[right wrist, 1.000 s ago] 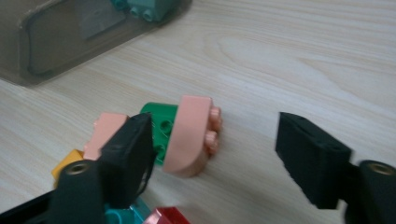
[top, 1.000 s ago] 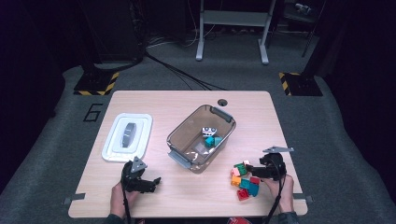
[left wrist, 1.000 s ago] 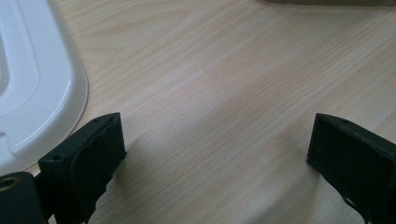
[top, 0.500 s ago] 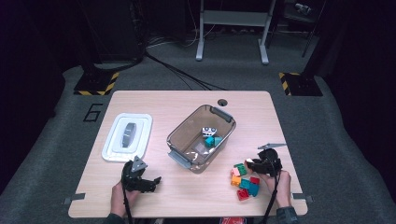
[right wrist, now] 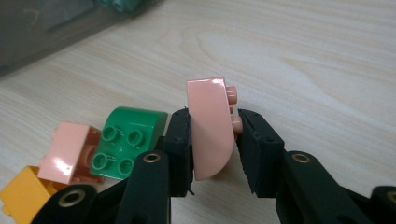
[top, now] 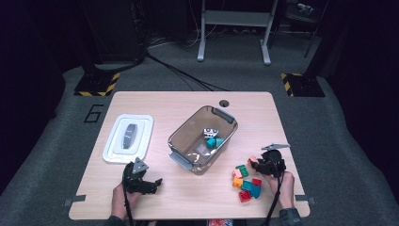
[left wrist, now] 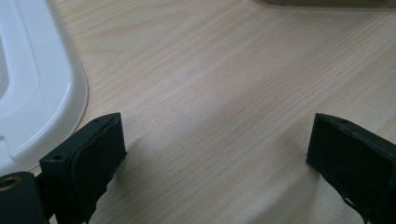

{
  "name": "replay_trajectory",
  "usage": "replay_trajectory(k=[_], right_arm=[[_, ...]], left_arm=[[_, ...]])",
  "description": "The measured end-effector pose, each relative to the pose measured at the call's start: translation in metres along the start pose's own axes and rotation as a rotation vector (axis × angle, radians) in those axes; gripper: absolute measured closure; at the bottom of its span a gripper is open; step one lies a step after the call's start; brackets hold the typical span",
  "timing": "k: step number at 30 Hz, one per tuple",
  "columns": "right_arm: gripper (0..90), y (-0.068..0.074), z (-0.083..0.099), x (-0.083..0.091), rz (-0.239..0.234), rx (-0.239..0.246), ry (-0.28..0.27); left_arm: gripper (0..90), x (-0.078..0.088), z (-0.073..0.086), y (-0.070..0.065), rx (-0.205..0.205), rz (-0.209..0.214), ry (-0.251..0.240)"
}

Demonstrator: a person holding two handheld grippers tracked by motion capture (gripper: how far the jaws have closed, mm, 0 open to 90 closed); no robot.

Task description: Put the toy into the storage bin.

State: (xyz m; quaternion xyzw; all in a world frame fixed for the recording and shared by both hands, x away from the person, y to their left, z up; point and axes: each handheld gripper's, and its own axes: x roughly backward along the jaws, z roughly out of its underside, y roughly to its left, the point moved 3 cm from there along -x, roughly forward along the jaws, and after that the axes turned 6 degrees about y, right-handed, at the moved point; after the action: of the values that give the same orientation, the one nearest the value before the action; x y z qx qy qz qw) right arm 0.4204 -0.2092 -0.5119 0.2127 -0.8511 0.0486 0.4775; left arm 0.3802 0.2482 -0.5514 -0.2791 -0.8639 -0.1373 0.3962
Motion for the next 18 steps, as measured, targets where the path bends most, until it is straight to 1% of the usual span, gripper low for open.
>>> replay_trajectory(k=[3, 4, 5, 6, 8, 9, 10, 14, 16, 18], right_arm=[[65.8, 0.000, -0.006, 0.005, -0.006, 0.007, -0.013], [65.8, -0.001, -0.008, 0.007, -0.001, 0.013, -0.016], [65.8, 0.000, -0.010, 0.009, -0.003, 0.009, -0.021], [65.8, -0.001, -0.013, 0.010, -0.001, 0.022, -0.029], [65.8, 0.001, -0.017, 0.014, -0.009, 0.020, -0.039], [65.8, 0.000, -0.020, 0.015, -0.009, 0.035, -0.050], [65.8, 0.002, -0.022, 0.017, -0.017, 0.031, -0.057], [65.8, 0.004, -0.031, 0.022, -0.028, 0.040, -0.071], [65.8, 0.006, -0.036, 0.025, -0.031, 0.045, -0.081], [65.8, 0.007, -0.039, 0.027, -0.023, 0.048, -0.091]], left_arm=[[4.2, 0.000, 0.000, 0.000, -0.001, -0.001, 0.000], [4.2, 0.000, 0.000, 0.000, -0.008, -0.001, 0.005], [4.3, 0.000, 0.000, 0.000, -0.008, -0.001, 0.005], [4.2, 0.000, 0.000, 0.000, -0.007, -0.001, 0.005], [4.2, 0.000, 0.000, 0.000, -0.006, 0.001, 0.006], [4.2, 0.000, 0.000, 0.000, -0.007, 0.000, 0.006], [4.2, 0.000, 0.000, 0.000, -0.005, -0.004, 0.001], [4.2, 0.000, 0.000, 0.000, -0.007, -0.004, 0.002], [4.3, 0.000, 0.000, 0.000, -0.008, -0.004, 0.003], [4.2, 0.000, 0.000, 0.000, -0.008, -0.003, 0.003]])
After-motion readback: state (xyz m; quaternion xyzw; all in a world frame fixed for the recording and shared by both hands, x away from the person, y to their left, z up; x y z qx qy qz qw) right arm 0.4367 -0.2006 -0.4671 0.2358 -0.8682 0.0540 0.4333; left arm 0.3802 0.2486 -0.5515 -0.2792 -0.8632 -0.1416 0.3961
